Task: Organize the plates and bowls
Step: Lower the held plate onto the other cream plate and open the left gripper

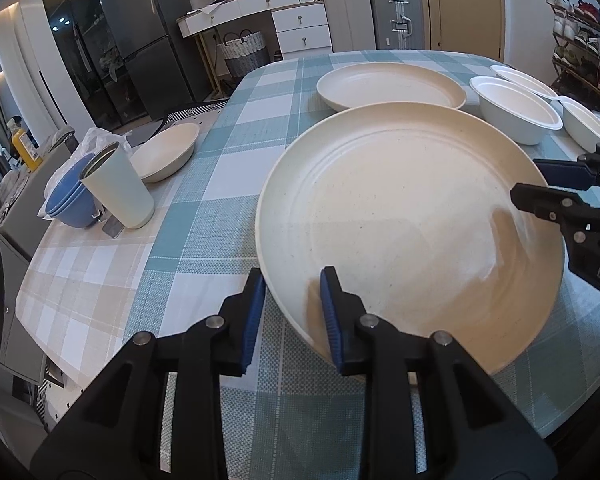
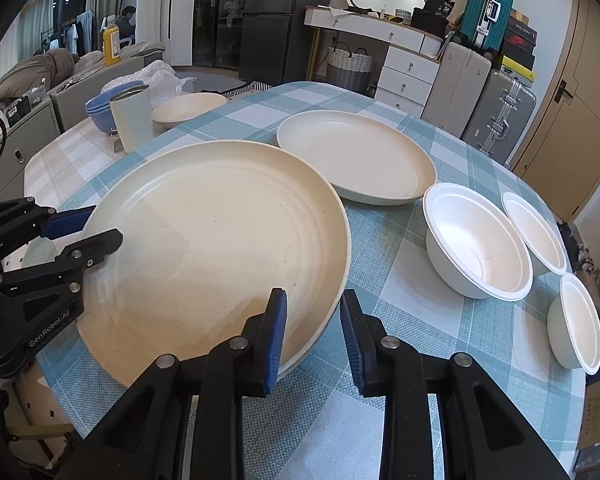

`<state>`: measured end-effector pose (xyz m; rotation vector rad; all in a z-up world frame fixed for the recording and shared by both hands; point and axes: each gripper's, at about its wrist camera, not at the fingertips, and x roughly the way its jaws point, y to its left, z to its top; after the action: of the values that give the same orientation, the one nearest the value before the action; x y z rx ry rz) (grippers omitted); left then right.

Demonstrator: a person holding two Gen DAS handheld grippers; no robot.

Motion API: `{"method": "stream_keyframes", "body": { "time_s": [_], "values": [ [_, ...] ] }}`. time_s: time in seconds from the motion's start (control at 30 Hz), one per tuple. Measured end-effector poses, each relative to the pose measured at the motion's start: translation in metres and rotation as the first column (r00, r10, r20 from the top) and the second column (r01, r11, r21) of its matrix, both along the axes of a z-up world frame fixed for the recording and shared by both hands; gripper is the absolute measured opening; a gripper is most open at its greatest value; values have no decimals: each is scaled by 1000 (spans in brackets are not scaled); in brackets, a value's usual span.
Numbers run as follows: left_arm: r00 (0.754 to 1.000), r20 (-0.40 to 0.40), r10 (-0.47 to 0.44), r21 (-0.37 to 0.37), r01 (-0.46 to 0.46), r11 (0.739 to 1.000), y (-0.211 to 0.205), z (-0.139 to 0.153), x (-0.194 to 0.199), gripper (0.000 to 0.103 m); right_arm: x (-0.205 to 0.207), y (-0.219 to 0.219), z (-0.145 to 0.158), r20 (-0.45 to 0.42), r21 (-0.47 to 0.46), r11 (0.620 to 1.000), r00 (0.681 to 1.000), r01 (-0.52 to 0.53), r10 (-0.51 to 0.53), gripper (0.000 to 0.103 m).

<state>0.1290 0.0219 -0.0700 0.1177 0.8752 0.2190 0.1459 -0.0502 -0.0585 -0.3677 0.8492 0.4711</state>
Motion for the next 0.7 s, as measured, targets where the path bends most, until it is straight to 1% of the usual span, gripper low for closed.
{"method": "stream_keyframes", "body": {
  "time_s": [0.23,0.43,0.5,0.6,0.7],
  "values": [
    [1000,1,-6,14,6,1000,-2,-3,0,27,4,-2,-5,-19,17,1000,1000,11,-11,29],
    [1000,1,-14,8,14,1000,-2,-4,-1,27,7,-5,-6,-31,43,999,999,28,-27,30],
    [1000,2,-14,-10,14,1000,1,-4,-2,28,8,-7,-7,-34,52,998,999,26,-24,30],
    [1000,0,-20,-41,20,999,3,-3,-2,34,11,-12,-8,-56,87,996,998,24,-19,30],
    [1000,0,-20,-40,20,999,4,-3,-3,35,12,-15,-8,-64,105,994,998,26,-20,30]
  ]
}}
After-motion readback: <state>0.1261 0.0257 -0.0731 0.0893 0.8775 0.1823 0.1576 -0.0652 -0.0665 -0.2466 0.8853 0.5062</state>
